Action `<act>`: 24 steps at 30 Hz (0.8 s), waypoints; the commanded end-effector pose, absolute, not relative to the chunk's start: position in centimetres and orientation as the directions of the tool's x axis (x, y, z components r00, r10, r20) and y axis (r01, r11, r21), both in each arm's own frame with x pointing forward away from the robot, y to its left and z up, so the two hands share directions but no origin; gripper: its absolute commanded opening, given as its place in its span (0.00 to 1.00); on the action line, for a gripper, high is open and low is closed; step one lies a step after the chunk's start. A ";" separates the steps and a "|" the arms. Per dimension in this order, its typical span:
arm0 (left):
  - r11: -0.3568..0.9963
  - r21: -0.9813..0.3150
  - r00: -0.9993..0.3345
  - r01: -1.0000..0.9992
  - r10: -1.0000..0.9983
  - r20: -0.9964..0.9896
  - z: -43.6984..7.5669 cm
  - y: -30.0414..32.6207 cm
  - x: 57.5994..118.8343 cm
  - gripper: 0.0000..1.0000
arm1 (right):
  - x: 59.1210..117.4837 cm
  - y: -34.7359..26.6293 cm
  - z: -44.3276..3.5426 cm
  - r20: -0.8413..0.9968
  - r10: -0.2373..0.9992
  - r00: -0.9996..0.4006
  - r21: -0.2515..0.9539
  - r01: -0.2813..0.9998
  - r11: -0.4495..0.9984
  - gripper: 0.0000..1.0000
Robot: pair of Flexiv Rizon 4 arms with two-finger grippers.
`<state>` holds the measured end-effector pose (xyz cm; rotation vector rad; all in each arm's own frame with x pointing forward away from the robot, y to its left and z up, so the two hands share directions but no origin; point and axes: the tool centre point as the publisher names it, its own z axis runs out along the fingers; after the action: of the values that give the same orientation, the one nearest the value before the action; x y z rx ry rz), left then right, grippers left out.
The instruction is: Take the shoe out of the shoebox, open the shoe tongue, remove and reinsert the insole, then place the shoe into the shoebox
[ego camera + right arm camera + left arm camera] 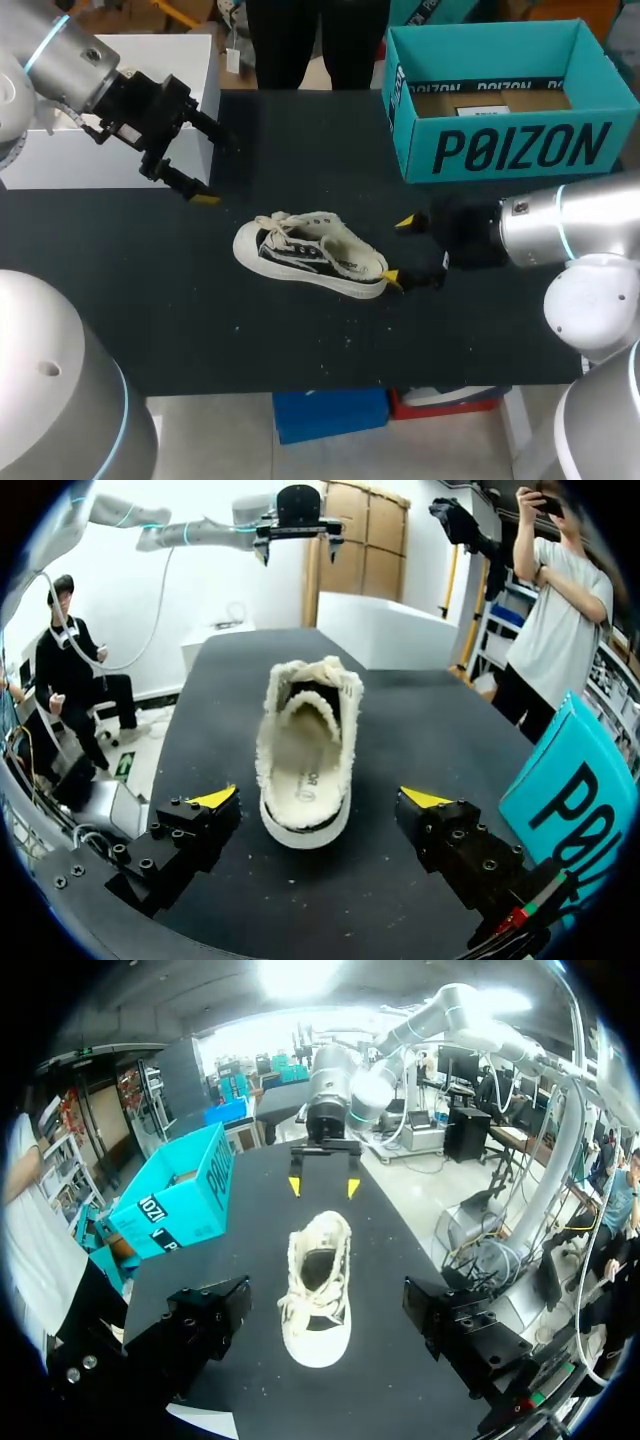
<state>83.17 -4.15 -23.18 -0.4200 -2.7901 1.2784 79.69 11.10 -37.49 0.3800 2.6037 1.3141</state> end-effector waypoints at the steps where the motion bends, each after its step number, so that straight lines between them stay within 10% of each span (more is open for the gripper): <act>1: 0.623 -0.748 -0.962 0.228 0.262 -0.075 -23.3 -4.2 83.2 1.00 | 80.4 12.1 -39.5 -0.070 0.323 -0.944 0.841 0.118 0.528 1.00; 24: 0.623 -0.748 -0.962 0.228 0.262 -0.075 -23.3 -4.2 83.2 1.00 | 80.7 14.3 -42.8 -0.041 0.348 -0.937 0.882 0.130 0.454 1.00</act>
<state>83.17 -4.14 -23.16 -0.4203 -2.7899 1.2783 80.43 13.89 -42.42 0.4140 2.4933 1.4761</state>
